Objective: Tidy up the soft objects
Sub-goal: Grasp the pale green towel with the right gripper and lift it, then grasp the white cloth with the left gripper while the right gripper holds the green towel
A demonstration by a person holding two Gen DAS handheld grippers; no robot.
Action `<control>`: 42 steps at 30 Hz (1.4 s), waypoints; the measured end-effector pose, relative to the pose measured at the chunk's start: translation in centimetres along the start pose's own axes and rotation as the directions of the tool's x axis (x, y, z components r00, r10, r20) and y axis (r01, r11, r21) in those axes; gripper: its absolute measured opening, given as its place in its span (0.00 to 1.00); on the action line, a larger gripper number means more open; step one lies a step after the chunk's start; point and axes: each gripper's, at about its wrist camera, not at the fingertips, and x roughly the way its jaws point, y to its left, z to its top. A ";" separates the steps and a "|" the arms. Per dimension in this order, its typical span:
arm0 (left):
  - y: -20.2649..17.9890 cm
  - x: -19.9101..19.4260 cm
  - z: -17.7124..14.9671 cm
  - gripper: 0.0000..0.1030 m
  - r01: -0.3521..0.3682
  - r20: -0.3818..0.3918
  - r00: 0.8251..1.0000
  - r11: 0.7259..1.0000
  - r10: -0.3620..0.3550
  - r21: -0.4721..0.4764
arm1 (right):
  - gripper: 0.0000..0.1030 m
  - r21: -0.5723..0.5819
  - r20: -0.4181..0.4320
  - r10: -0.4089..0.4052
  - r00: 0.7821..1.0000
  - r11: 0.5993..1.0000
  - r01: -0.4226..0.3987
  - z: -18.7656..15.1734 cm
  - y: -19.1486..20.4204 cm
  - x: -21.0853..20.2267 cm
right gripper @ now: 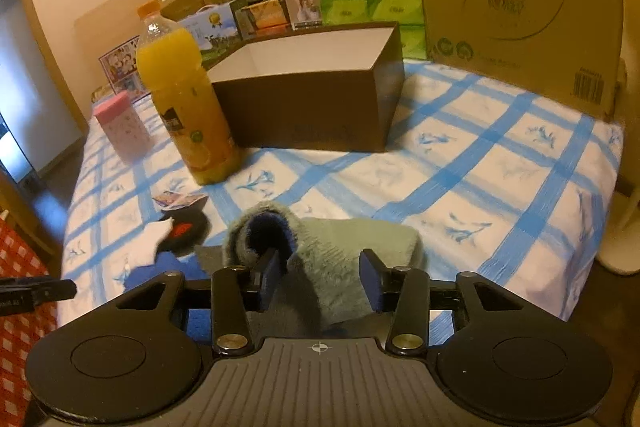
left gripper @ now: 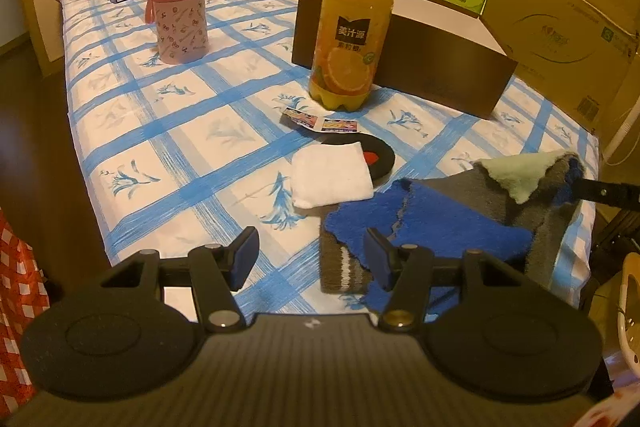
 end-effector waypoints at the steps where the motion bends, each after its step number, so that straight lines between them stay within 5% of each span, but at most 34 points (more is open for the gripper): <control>1: 0.0 0.1 0.0 0.53 -0.001 -0.001 1.000 1.000 0.001 -0.001 | 0.43 -0.007 0.012 -0.002 1.000 1.000 0.002 0.1 -0.1 -0.2; 8: 0.0 0.4 0.2 0.53 0.002 -0.001 1.000 1.000 -0.002 0.002 | 0.43 -0.023 -0.009 -0.026 1.000 0.999 0.025 -0.4 -1.8 -0.8; 11: 0.1 0.8 0.2 0.53 -0.002 -0.010 1.000 1.000 0.002 -0.006 | 0.44 0.145 -0.024 0.018 1.000 0.989 -0.014 -0.9 -4.1 -0.5; 13: -0.1 0.9 0.2 0.53 -0.002 -0.013 1.000 1.000 0.002 -0.002 | 0.49 0.302 0.033 0.097 0.995 0.948 -0.103 -0.8 -6.0 -0.8; 15: -0.2 0.8 0.2 0.53 -0.004 -0.011 1.000 1.000 0.004 0.005 | 0.66 0.416 0.073 0.103 0.992 0.901 -0.124 -0.4 -7.5 -0.7; 18: -0.1 1.0 0.3 0.53 -0.013 -0.013 1.000 1.000 0.013 0.005 | 0.67 0.481 0.053 0.063 0.997 0.873 -0.081 0.4 -9.0 1.5; 22: 0.0 1.4 0.6 0.53 -0.022 -0.013 1.000 1.000 0.022 0.003 | 0.66 0.563 -0.020 0.117 0.993 0.822 -0.086 0.2 -10.2 5.8; 23: 0.0 1.5 0.6 0.53 -0.026 -0.014 1.000 1.000 0.026 0.005 | 0.59 0.570 -0.019 0.135 0.991 0.816 -0.101 0.2 -10.3 6.3; 24: 0.1 1.5 0.6 0.53 -0.029 -0.014 0.999 1.000 0.029 0.005 | 0.28 0.572 -0.020 0.146 0.989 0.813 -0.109 0.3 -10.2 6.7; 25: 0.2 1.6 0.6 0.53 -0.033 -0.016 0.999 0.999 0.033 0.005 | 0.09 0.563 -0.011 0.157 0.988 0.817 -0.124 0.6 -10.0 6.7; 26: 0.4 1.6 0.6 0.53 -0.038 -0.018 0.999 0.999 0.038 0.003 | 0.06 0.549 0.014 0.158 0.987 0.824 -0.140 1.1 -9.8 6.4; 30: 0.9 1.8 0.7 0.53 -0.052 -0.020 0.998 0.999 0.052 -0.006 | 0.06 0.458 0.175 0.184 0.967 0.854 -0.246 4.0 -8.1 3.0; 38: 0.9 1.8 1.1 0.53 -0.038 0.000 0.999 0.999 0.038 -0.003 | 0.06 0.316 0.400 0.270 0.876 0.856 -0.408 10.2 -6.0 -2.4; 40: 0.8 1.9 1.2 0.53 -0.032 0.006 0.999 0.999 0.032 0.003 | 0.06 0.306 0.382 0.269 0.884 0.866 -0.396 10.3 -6.3 -2.2; 42: 0.7 1.9 1.3 0.53 -0.026 0.008 1.000 1.000 0.026 0.003 | 0.06 0.311 0.299 0.217 0.929 0.899 -0.310 9.9 -6.5 -1.0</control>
